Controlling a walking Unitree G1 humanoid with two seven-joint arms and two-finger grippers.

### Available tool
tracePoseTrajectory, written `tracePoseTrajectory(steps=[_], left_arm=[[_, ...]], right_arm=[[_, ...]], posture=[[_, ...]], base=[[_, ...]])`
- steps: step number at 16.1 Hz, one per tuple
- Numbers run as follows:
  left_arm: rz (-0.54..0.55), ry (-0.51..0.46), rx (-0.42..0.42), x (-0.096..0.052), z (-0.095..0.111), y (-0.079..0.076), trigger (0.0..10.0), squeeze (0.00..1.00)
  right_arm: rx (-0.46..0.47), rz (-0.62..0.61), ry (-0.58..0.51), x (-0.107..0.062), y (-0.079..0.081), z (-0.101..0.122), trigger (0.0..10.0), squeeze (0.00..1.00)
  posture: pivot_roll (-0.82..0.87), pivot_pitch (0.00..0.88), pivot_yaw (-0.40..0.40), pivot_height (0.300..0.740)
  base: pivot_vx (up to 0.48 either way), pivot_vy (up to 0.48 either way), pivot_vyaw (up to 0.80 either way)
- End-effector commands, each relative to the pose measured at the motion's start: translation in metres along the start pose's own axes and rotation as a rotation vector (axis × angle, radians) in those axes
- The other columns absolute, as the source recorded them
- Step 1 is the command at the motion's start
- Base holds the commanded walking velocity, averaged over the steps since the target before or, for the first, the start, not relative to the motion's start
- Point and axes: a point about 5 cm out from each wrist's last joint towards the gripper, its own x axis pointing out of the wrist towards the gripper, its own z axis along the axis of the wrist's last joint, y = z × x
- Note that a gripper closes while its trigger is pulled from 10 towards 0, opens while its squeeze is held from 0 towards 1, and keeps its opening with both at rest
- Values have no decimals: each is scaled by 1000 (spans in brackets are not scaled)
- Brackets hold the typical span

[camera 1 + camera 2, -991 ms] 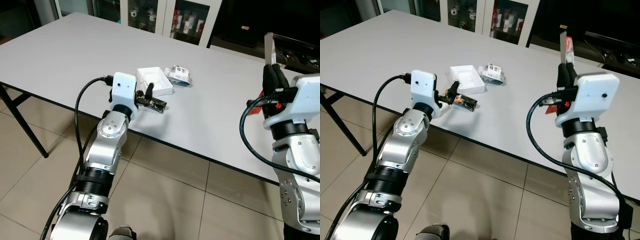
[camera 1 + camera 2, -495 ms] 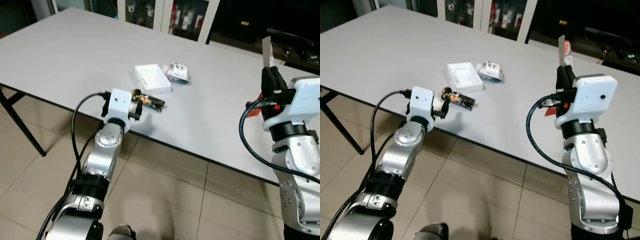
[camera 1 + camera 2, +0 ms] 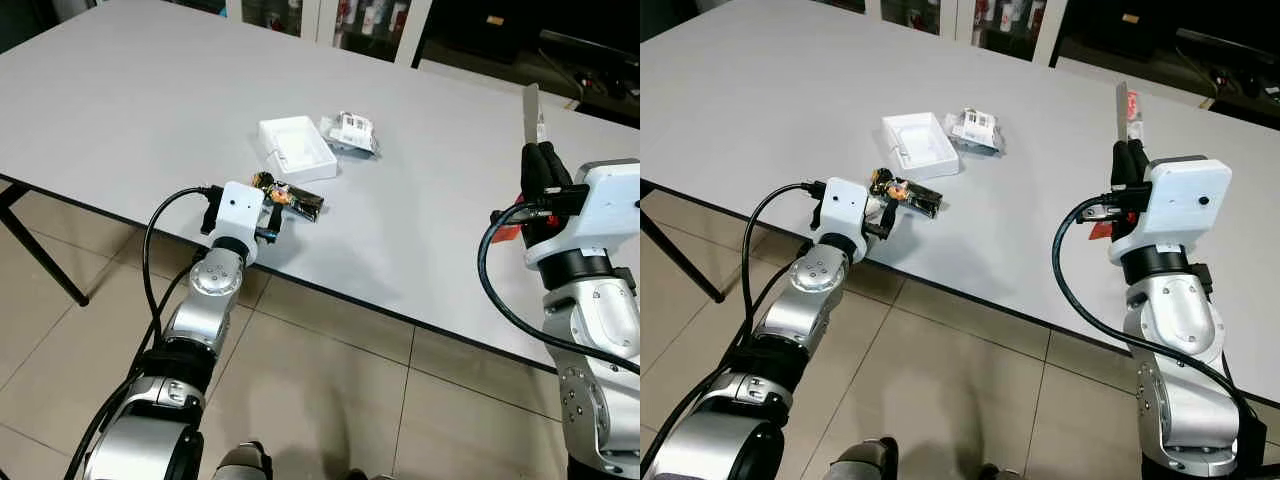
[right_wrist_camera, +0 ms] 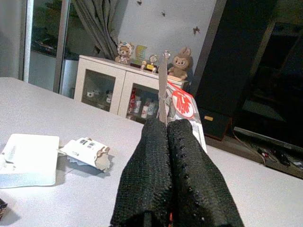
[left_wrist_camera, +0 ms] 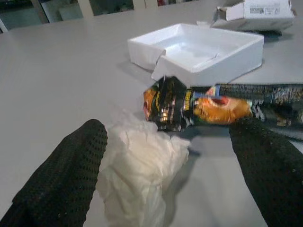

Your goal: Picking trash to rubbish bin

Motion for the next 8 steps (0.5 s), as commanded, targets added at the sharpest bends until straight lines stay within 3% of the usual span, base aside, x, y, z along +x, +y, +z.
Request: tracePoseTrajectory(steps=[1, 8], left_arm=[[6, -2, 8, 2, 1, -1, 10000, 0], [25, 42, 0, 2, -16, 6, 10000, 0]], right_arm=[[-14, -10, 0, -2, -2, 2, 10000, 0], [-24, -13, -2, -2, -5, 4, 10000, 0]], posture=[[203, 169, -104, 740], [194, 168, -111, 740]], base=[[0, 0, 0], [0, 0, 0]])
